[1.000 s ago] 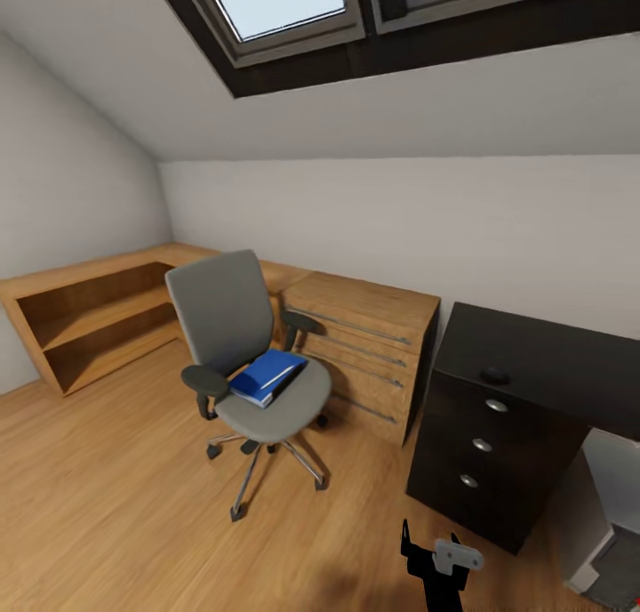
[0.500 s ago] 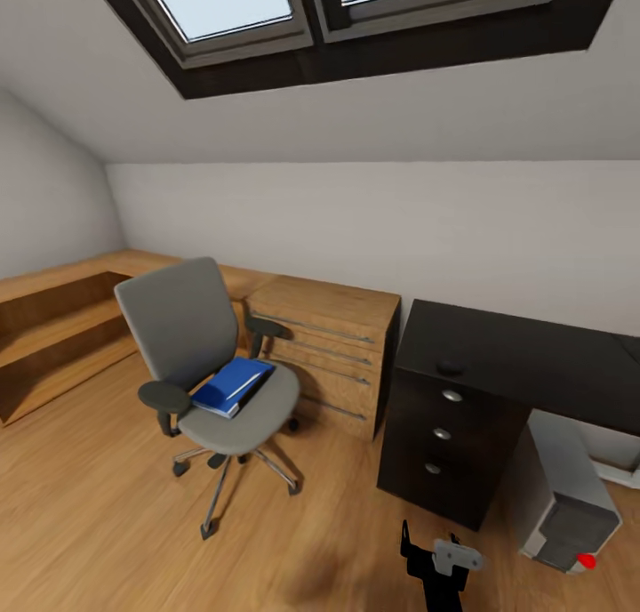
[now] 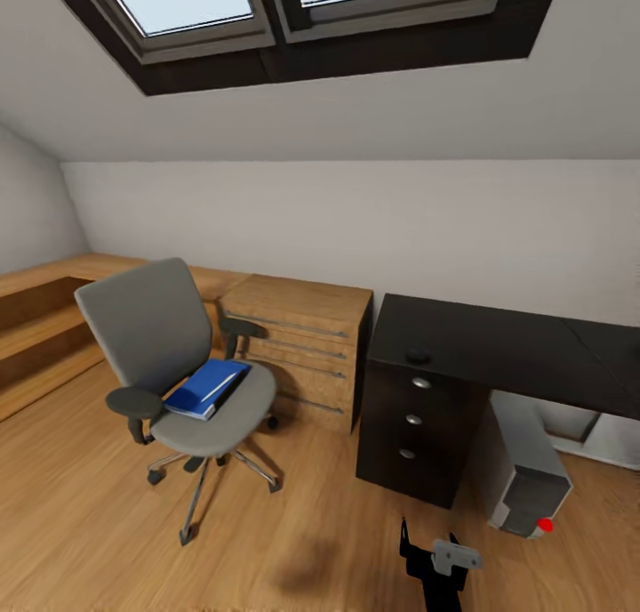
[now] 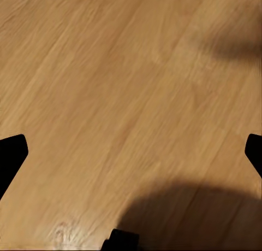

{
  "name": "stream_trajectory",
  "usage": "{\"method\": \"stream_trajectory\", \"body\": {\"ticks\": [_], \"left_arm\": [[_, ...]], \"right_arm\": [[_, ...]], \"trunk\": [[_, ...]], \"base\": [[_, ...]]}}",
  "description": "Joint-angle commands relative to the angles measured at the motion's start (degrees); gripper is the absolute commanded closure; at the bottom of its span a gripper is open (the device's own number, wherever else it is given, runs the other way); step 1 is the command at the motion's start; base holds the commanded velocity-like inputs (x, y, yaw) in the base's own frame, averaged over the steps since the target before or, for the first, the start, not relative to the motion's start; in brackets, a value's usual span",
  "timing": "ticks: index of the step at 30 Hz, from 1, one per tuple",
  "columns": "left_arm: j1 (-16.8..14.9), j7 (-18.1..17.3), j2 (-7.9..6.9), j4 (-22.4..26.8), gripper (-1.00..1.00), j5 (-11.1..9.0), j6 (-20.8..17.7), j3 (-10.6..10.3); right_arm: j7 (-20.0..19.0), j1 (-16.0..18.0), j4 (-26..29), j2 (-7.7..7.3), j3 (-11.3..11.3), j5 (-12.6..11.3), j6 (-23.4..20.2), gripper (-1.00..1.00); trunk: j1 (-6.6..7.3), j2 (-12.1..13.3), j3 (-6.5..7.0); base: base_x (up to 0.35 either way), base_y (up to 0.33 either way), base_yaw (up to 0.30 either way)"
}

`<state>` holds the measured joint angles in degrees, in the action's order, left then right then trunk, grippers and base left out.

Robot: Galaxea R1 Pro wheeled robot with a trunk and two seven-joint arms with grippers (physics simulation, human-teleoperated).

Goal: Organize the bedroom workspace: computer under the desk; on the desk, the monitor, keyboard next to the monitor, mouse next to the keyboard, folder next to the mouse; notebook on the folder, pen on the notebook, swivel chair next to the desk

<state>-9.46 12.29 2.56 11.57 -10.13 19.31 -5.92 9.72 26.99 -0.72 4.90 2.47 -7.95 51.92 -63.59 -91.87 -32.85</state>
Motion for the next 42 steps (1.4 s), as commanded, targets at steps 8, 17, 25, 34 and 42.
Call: {"method": "stream_trajectory", "body": {"ticks": [8,17,25,34,42], "left_arm": [[-0.03,0.28,-0.02,-0.05,-1.00,-0.51,0.13,-0.50],[-0.03,0.28,-0.02,-0.05,-1.00,-0.49,0.07,-0.50],[-0.03,0.35,-0.24,-0.05,-1.00,-0.54,0.35,-0.50],[-0.03,0.45,-0.69,-0.05,-1.00,-0.47,0.55,-0.39],[-0.03,0.48,-0.82,-0.05,-1.00,-0.48,0.55,-0.33]], "right_arm": [[-0.05,0.05,-0.07,0.02,0.34,-0.52,0.20,-1.00],[-0.05,0.05,-0.07,0.02,0.34,-0.55,0.13,-1.00],[-0.05,0.07,-0.07,0.02,0.34,-0.57,0.12,-1.00],[-0.05,0.07,-0.09,0.02,0.31,-0.57,0.11,-1.00],[-0.05,0.05,-0.08,0.02,0.26,-0.57,0.11,-1.00]], "trunk": [[0.03,-0.03,-0.70],[0.03,-0.03,-1.51],[0.03,-0.03,-2.23],[0.03,-0.03,-2.55],[0.03,-0.03,-2.33]], "base": [[-0.306,0.000,-0.014],[-0.271,-0.076,-0.001],[-0.031,-0.082,0.000],[-0.001,-0.002,0.000],[-0.003,0.000,-0.106]]}}
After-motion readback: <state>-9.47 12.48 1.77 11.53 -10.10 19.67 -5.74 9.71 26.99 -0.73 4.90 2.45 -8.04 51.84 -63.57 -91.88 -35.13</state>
